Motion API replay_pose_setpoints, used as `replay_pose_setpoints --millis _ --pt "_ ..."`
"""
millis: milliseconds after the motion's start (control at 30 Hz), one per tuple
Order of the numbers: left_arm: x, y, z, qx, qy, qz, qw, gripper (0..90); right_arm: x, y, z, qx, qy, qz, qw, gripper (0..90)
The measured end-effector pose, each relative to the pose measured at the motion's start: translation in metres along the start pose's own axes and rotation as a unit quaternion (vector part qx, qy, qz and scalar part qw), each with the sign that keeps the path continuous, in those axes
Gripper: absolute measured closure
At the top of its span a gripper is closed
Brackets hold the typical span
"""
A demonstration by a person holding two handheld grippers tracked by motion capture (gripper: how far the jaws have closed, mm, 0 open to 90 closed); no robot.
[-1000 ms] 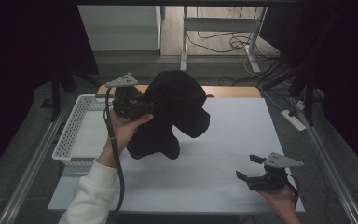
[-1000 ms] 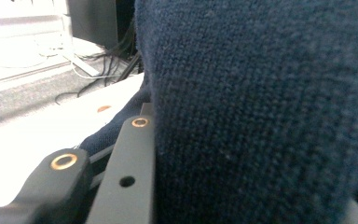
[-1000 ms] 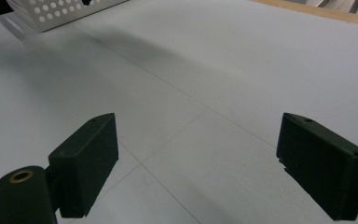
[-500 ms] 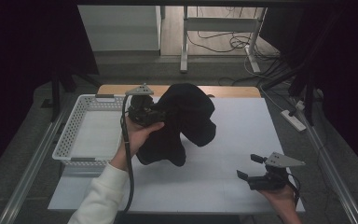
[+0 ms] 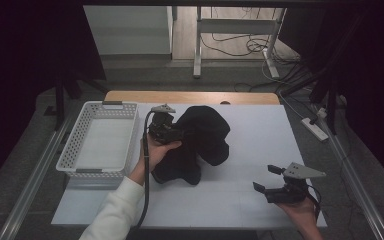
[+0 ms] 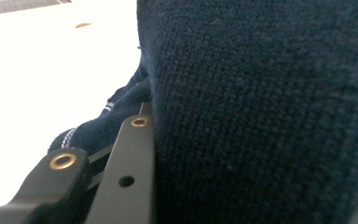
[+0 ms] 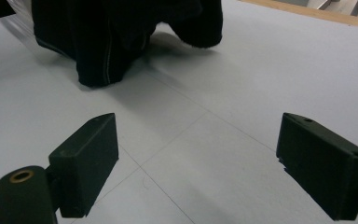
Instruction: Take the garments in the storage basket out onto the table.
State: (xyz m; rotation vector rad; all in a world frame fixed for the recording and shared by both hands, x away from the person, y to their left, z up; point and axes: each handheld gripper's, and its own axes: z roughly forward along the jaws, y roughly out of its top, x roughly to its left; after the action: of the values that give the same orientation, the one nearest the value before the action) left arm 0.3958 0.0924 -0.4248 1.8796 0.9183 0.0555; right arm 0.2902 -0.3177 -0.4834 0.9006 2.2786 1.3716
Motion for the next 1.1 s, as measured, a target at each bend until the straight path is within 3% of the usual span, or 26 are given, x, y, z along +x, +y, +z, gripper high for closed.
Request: replay_pose_setpoints --millis 200,467,800,1100 --pt "0.002 -0.005 0.014 0.014 -0.012 -0.006 0.9998 71.6 0.0 0.0 0.0 0.0 -0.001 0.001 1.0 12.5" --pt "-0.009 -0.012 0.04 0.058 -0.008 0.024 0.998 70.2 0.001 0.0 0.0 0.002 -0.001 -0.003 1.0 12.5" --pt "-0.006 -0.02 0.055 0.08 -0.008 0.021 0.9965 66.9 -0.001 0.001 -0.003 -0.005 -0.004 -0.002 1.0 12.5" --pt "-0.008 -0.024 0.066 0.105 0.0 0.036 0.9938 60.9 -0.001 0.001 -0.002 -0.002 -0.003 -0.003 1.0 12.5"
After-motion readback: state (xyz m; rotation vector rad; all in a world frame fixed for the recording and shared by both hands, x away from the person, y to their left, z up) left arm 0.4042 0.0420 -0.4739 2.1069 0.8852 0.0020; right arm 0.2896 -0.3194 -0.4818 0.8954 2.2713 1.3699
